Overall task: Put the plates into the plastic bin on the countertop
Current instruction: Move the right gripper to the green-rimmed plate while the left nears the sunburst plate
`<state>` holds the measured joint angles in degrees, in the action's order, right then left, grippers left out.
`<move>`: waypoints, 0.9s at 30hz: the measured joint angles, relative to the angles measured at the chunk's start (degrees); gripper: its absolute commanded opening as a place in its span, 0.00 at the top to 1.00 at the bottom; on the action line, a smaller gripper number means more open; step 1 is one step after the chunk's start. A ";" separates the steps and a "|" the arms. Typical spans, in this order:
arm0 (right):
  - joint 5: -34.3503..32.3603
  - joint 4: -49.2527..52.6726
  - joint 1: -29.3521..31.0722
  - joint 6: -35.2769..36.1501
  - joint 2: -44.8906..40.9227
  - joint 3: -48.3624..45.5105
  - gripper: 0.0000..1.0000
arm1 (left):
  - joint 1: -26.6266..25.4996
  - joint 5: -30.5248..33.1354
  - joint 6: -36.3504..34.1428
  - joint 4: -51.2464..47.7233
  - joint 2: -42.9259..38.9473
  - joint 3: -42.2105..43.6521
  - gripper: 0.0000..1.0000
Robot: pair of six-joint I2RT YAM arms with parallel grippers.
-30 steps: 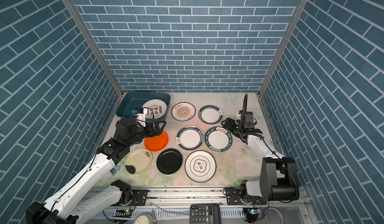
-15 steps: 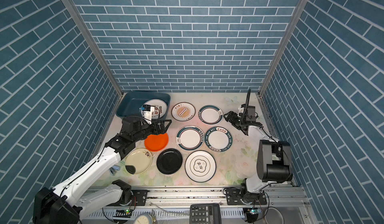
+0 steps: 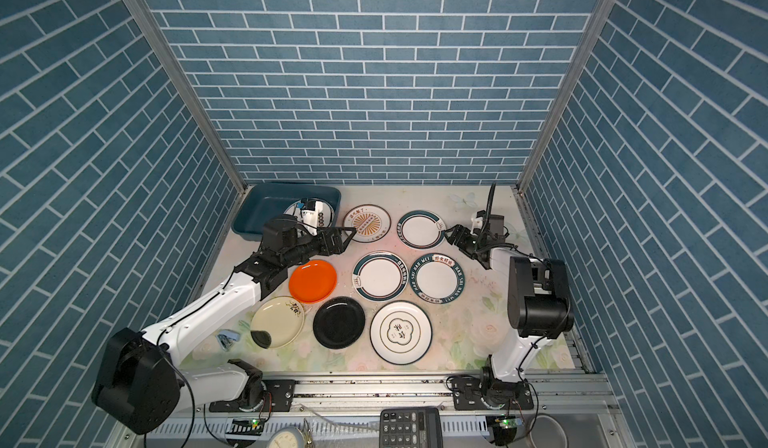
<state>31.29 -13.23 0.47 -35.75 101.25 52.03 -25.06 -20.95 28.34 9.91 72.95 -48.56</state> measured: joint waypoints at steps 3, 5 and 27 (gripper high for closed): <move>1.31 -2.71 0.00 -1.33 3.04 0.87 0.30 | 0.00 -0.33 0.13 0.83 0.57 -0.02 0.00; 2.12 -4.81 0.00 -1.99 4.79 1.07 0.32 | 0.00 -0.42 0.13 1.31 0.79 -0.02 0.00; 4.55 -13.97 0.00 -9.53 14.86 4.74 0.58 | -1.53 0.48 1.09 5.11 0.79 6.91 0.00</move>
<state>35.83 -27.20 0.47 -45.28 116.11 56.77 -26.59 -20.47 29.43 15.03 73.73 -41.65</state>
